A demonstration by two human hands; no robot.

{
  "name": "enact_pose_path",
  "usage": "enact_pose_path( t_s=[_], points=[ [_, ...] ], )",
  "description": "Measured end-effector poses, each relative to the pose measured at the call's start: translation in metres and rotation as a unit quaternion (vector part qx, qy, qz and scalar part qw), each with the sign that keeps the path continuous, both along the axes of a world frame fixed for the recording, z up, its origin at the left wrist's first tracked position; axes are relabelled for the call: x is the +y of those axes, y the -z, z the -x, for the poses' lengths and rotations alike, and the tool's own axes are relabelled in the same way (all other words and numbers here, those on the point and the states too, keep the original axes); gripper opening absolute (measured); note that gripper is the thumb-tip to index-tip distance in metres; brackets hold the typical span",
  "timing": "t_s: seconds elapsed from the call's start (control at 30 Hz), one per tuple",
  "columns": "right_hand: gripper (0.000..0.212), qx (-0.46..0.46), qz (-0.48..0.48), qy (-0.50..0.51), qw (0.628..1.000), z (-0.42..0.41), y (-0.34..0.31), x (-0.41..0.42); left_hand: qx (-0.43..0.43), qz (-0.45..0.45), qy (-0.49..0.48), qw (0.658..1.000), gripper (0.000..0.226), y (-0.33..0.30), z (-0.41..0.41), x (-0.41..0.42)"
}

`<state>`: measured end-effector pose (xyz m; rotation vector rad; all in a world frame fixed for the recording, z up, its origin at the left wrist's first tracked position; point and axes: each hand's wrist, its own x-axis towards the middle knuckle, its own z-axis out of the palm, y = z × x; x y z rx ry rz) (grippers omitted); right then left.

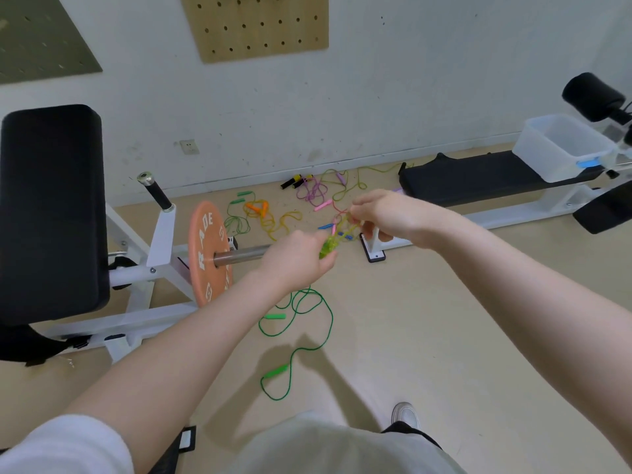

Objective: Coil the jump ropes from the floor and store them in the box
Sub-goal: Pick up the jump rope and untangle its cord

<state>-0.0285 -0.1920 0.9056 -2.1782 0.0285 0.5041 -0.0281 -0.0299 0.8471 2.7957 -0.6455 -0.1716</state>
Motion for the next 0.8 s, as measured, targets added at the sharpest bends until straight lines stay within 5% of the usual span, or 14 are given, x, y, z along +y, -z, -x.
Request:
enact_pose_path(
  t_s=[0.13,0.17,0.23,0.3,0.47,0.5,0.63,0.8],
  points=[
    [0.031,-0.044,0.01,-0.015,0.999,0.004,0.021,0.014,0.141,0.169,-0.145,0.965,0.024,0.0,-0.021,0.006],
    [0.033,-0.068,0.007,-0.01,0.998,0.005,0.027,0.018,0.211,0.249,-0.175,0.929,0.02,0.0,-0.026,0.011],
    [0.037,-0.123,-0.017,0.008,0.992,0.009,0.039,0.025,0.373,0.418,-0.216,0.8,0.014,-0.002,-0.03,0.022],
    [0.038,-0.185,-0.027,0.008,0.982,0.019,0.05,0.03,0.451,0.514,-0.216,0.697,0.017,-0.001,-0.03,0.032],
    [0.006,-0.232,-0.009,-0.006,0.973,0.034,0.086,0.045,0.415,0.625,-0.339,0.567,0.025,0.012,-0.038,0.02],
    [0.014,-0.238,0.015,-0.006,0.971,0.031,0.092,0.047,0.4,0.641,-0.364,0.545,0.024,0.017,-0.042,0.017],
    [0.029,-0.259,0.144,-0.07,0.953,0.022,0.1,0.042,0.36,0.651,-0.441,0.502,0.028,0.035,-0.049,0.002],
    [0.042,-0.226,0.224,-0.1,0.943,0.011,0.114,0.007,0.329,0.632,-0.442,0.545,0.021,0.04,-0.051,-0.035]
  ],
)
